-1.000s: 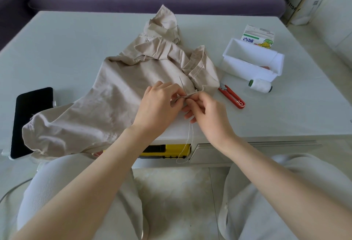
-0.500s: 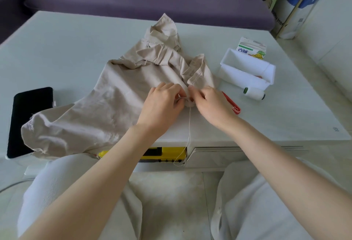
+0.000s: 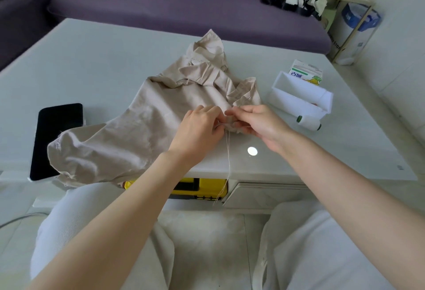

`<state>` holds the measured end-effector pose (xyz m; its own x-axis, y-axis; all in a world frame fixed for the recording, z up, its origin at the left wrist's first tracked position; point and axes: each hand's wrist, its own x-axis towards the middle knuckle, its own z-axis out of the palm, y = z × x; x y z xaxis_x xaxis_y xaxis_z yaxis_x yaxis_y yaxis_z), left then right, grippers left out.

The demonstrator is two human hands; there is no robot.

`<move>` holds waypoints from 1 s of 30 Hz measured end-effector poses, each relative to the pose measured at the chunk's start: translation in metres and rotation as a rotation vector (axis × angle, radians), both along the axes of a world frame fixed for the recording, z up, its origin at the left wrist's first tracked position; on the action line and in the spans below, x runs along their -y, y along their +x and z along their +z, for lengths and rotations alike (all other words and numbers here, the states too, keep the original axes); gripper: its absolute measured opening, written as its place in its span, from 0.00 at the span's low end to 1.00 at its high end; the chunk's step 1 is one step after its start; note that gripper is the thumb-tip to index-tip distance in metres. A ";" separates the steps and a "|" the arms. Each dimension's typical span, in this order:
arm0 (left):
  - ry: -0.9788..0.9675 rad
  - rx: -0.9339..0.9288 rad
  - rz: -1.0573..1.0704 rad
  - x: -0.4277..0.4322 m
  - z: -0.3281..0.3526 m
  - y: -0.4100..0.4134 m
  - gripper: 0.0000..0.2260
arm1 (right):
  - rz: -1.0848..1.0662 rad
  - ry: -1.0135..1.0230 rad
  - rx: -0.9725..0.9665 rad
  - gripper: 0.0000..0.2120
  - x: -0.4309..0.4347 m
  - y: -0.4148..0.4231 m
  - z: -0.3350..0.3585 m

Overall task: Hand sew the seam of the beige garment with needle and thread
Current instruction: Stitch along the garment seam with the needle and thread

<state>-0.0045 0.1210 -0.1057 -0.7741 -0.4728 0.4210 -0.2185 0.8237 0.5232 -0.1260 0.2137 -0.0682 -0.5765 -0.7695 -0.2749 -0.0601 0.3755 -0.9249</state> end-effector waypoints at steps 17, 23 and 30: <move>0.749 -0.042 -0.297 -0.026 0.022 0.002 0.06 | -0.116 -0.235 -0.062 0.08 -0.044 -0.015 0.041; 0.554 0.028 -0.275 -0.041 0.033 0.005 0.06 | -0.460 -0.177 -0.088 0.09 -0.081 -0.040 0.017; 0.621 -0.001 -0.464 -0.089 0.073 0.009 0.10 | -0.487 -0.068 -0.151 0.12 -0.105 -0.041 -0.015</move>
